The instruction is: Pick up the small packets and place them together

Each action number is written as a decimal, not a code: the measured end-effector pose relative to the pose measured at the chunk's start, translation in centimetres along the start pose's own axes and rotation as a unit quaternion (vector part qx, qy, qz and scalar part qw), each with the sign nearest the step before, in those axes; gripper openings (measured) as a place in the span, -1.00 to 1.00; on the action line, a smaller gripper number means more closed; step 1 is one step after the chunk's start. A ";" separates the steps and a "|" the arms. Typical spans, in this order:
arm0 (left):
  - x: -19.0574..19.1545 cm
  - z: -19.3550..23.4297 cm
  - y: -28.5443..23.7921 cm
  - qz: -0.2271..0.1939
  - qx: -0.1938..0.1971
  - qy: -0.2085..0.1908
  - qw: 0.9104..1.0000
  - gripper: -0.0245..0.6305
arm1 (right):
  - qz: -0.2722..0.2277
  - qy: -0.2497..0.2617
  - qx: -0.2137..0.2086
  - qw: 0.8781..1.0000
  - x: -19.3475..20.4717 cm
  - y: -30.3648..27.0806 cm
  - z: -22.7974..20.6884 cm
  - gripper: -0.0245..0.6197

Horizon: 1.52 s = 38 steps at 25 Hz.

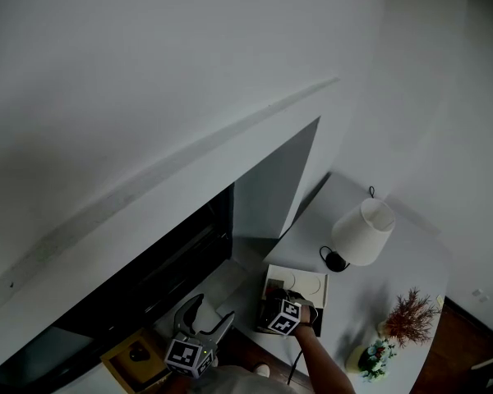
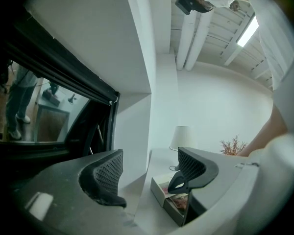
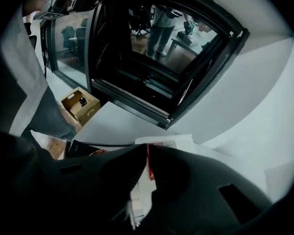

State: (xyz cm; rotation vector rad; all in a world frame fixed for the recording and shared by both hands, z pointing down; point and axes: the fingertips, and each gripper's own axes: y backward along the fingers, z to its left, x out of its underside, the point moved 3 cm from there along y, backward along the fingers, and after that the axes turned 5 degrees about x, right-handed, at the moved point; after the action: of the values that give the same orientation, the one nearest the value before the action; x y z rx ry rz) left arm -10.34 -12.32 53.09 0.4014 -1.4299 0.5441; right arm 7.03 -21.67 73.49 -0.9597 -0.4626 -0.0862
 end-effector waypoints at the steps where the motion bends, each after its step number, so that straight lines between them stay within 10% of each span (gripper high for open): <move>1: 0.0 -0.1 -0.1 0.001 0.003 0.000 1.000 0.14 | -0.003 -0.002 0.004 1.000 0.0 0.3 0.0 -0.83; 2: -0.1 -0.2 -0.2 0.003 0.006 -0.002 1.000 0.14 | -0.006 -0.005 0.005 1.000 0.0 0.5 0.0 -0.76; 4: -0.5 -0.6 -0.6 0.007 0.015 -0.008 1.000 0.14 | -0.018 -0.029 0.015 0.999 -0.2 1.7 -0.6 0.30; 7: -0.7 -1.3 -1.3 0.000 0.031 -0.006 1.000 0.14 | -0.114 -0.150 0.075 0.979 -1.2 6.9 -3.4 0.31; 12: -1.4 -2.1 -2.9 -0.006 0.058 -0.015 0.998 0.14 | -0.293 -0.305 0.162 0.892 -2.2 18.4 -6.6 0.31; 17: -1.6 -3.2 -3.9 -0.013 0.082 -0.018 0.996 0.14 | -0.352 -0.394 0.258 0.809 0.3 26.4 -7.1 0.30; 20: -1.7 -4.0 -4.2 -0.018 0.094 -0.021 0.995 0.14 | -0.342 -0.413 0.307 0.786 2.9 28.2 -6.4 0.30; 32: -2.2 -5.5 -5.1 -0.030 0.111 -0.019 0.993 0.14 | -0.290 -0.412 0.279 0.818 5.5 27.4 -3.7 0.20; 38: -1.8 -5.0 -4.7 -0.025 0.095 -0.015 0.995 0.13 | -0.127 -0.350 0.223 0.901 10.5 20.3 -1.4 0.20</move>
State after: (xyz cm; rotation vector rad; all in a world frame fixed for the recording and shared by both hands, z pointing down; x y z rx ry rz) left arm -3.61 -13.52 51.05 0.5967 -1.3976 0.6380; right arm 22.54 -9.67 61.55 -0.4437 -1.2192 0.1352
